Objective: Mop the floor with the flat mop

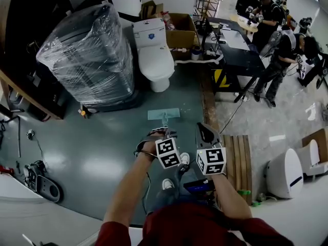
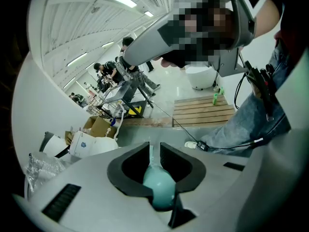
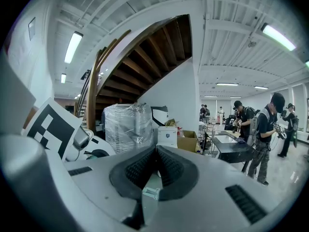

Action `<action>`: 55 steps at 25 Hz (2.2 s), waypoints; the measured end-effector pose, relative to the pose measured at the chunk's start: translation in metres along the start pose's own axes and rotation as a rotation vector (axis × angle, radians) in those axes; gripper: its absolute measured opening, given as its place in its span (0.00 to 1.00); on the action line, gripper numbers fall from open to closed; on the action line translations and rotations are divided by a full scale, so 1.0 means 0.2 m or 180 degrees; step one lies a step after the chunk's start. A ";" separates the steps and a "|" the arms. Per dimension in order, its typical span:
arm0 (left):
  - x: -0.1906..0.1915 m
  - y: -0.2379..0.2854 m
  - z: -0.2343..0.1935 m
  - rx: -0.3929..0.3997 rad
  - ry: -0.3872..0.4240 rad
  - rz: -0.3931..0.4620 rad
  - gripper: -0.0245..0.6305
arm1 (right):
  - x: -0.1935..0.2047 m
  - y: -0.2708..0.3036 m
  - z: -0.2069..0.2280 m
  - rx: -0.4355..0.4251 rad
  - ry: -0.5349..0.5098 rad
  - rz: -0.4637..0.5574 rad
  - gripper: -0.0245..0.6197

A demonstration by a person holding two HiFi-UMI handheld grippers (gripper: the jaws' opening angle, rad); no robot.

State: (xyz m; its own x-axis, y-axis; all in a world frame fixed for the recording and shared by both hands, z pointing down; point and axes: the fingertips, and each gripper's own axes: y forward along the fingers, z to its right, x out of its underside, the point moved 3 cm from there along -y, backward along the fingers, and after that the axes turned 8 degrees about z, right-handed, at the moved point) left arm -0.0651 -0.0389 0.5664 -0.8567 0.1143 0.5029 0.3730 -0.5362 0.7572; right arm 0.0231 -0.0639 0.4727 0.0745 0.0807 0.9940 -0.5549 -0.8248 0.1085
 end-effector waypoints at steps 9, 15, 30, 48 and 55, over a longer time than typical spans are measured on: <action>-0.11 -0.02 0.10 0.0015 -0.0087 -0.0071 0.16 | -0.01 -0.12 0.08 -0.0066 0.0063 -0.0008 0.06; -0.23 0.03 0.14 0.0013 -0.0186 -0.0131 0.16 | 0.00 -0.14 0.18 -0.0215 0.0090 0.0010 0.06; -0.43 0.08 0.36 0.0040 -0.0274 -0.0253 0.16 | 0.09 -0.36 0.40 -0.0257 0.0188 -0.0005 0.06; -0.46 -0.07 0.73 0.0130 -0.0273 -0.0253 0.16 | 0.13 -0.61 0.30 -0.0243 0.0173 -0.0040 0.06; -0.36 -0.13 0.78 0.0111 -0.0223 -0.0214 0.16 | 0.10 -0.65 0.23 -0.0107 0.0186 -0.0024 0.06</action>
State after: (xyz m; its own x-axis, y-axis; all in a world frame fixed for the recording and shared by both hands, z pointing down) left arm 0.0429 0.0971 0.5750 -0.8536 0.2081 0.4775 0.3286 -0.4961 0.8037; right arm 0.1349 0.0184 0.4786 0.0306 0.1201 0.9923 -0.5821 -0.8049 0.1154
